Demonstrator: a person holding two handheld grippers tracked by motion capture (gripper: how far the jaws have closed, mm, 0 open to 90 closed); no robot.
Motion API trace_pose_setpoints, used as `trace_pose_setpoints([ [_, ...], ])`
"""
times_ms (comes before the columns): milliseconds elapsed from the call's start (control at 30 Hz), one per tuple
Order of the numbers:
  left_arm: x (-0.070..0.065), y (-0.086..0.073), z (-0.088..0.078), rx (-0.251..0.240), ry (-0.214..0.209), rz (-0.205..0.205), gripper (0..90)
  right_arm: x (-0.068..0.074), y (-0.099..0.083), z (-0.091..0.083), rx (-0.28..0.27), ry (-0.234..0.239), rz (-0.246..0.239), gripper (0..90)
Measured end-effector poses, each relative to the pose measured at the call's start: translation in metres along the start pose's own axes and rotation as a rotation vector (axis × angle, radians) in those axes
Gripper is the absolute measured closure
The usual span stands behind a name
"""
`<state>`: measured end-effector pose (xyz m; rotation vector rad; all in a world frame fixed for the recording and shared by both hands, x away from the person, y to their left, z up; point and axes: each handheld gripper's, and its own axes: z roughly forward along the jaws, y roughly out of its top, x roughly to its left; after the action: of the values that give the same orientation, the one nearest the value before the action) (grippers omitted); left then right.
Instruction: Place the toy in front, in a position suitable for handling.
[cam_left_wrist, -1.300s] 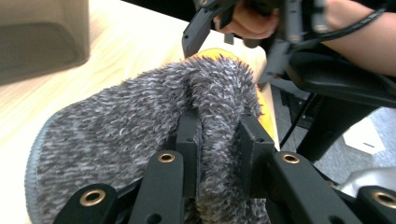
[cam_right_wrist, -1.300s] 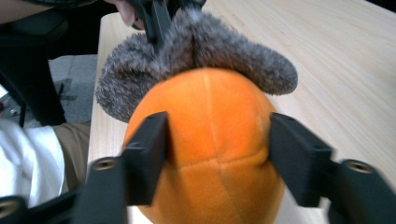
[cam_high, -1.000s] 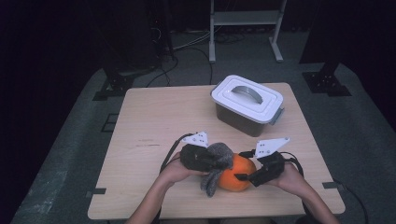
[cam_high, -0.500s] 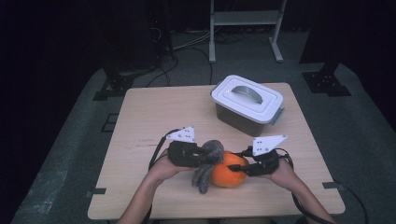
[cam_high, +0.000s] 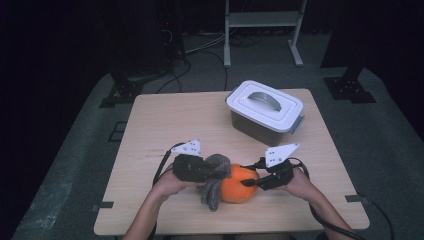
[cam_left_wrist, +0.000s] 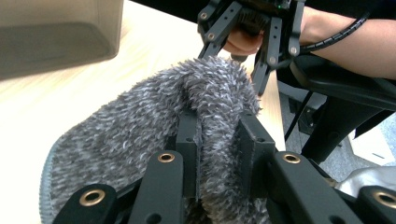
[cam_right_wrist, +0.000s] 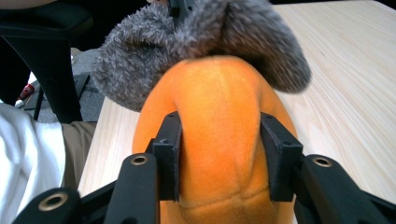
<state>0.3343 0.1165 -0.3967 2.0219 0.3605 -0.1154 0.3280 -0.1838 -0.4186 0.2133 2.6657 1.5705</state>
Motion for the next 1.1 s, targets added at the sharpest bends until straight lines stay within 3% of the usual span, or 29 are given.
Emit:
trace_pose_setpoints([
  [133, 0.002, -0.003, 0.005, 0.017, 0.000, -0.008, 72.3, -0.004, -0.016, -0.012, -0.010, -0.019, 0.028, 53.9],
  [233, 0.002, -0.003, 0.007, 0.032, 0.003, -0.004, 71.8, -0.005, -0.022, -0.018, -0.011, -0.037, 0.060, 47.2],
  [433, -0.004, 0.006, 0.010, 0.040, -0.007, 0.018, 71.9, 0.003, -0.006, -0.020, 0.021, -0.061, 0.061, 30.7],
  [667, -0.004, 0.006, 0.012, 0.047, -0.015, 0.023, 71.9, 0.001, 0.002, -0.012, -0.005, -0.039, 0.073, 30.8],
  [800, 0.000, -0.001, 0.001, 0.034, -0.008, 0.009, 72.1, 0.001, -0.005, -0.008, -0.001, -0.021, 0.074, 42.0],
  [900, 0.002, -0.005, -0.006, 0.031, 0.006, 0.000, 72.1, 0.001, -0.007, -0.009, 0.003, -0.023, 0.068, 43.0],
  [933, 0.005, -0.010, -0.018, 0.006, 0.027, -0.021, 72.0, 0.002, -0.009, -0.012, 0.006, -0.026, 0.075, 42.9],
  [967, 0.005, -0.010, -0.018, 0.006, 0.027, -0.021, 72.1, 0.002, -0.009, -0.012, 0.006, -0.026, 0.075, 42.9],
  [1100, 0.006, -0.016, -0.046, -0.021, 0.072, -0.031, 72.0, 0.001, -0.016, -0.017, -0.005, -0.038, 0.094, 42.3],
])
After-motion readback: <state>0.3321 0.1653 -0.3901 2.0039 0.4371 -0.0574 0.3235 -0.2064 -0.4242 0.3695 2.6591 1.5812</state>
